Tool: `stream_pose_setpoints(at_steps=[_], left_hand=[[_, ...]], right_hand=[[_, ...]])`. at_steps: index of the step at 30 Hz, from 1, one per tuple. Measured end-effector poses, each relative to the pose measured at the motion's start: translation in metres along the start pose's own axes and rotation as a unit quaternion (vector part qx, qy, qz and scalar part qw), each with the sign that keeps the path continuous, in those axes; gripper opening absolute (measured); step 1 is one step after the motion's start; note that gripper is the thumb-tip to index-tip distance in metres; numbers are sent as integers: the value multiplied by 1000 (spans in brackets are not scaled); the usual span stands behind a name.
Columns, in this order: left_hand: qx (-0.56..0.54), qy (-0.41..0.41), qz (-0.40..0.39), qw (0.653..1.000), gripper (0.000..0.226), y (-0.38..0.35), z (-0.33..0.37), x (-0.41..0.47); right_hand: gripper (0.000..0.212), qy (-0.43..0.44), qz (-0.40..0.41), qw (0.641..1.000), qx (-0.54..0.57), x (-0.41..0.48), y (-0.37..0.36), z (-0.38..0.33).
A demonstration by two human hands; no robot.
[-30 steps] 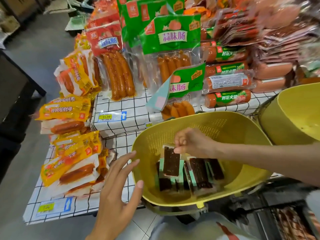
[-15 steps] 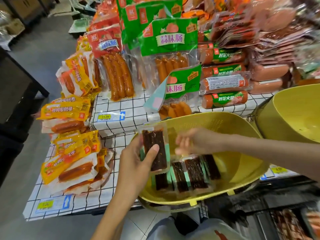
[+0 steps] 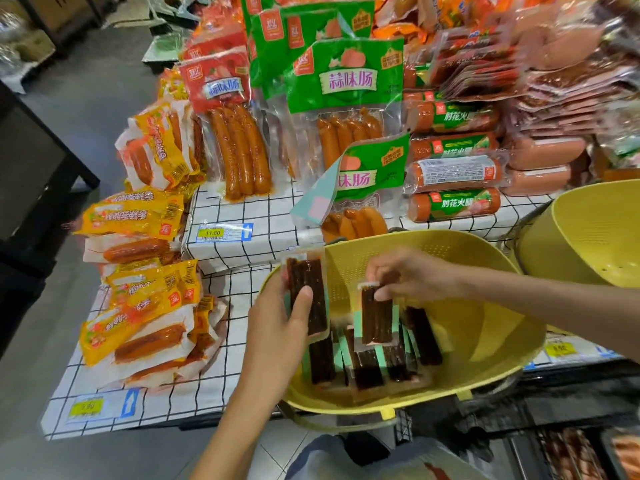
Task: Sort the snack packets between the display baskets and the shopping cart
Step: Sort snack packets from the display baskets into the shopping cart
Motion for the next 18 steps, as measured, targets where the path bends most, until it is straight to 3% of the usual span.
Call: stream_pose_setpoints(at_steps=[3,5,7,10,11,13,14,16,18], left_hand=[[-5,-1,-33,999,20,-4,2,2],[-68,20,-98,993,22,-8,5,1],[-89,41,-147,984,29,-12,4,-2],[-56,26,-92,994,23,-9,2,-4],[-48,20,-69,996,26,-8,1,-4],[-56,20,-51,997,33,-7,0,-3],[-63,23,-53,996,36,-7,0,-3],[-71,20,-66,995,40,-11,3,-3],[-85,24,-76,993,40,-13,4,-3]], right_hand=[[7,102,41,990,89,-12,28,-28],[12,108,81,977,168,-10,28,-47],[16,115,148,969,161,-1,17,-59],[23,77,179,966,172,5,6,-52],[28,41,146,976,153,2,5,-39],[24,-54,-13,998,-35,-8,-4,-4],[18,-115,-116,976,-146,-14,-13,16],[40,-215,-286,896,-263,-24,-31,46],[57,-243,-338,872,-258,-21,-43,58]])
Point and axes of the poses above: each hand's wrist, its own x-axis towards the middle knuckle, its own y-axis out of the back of the hand, z = x × y, the point moved 3 cm from there along x, towards the middle knuckle
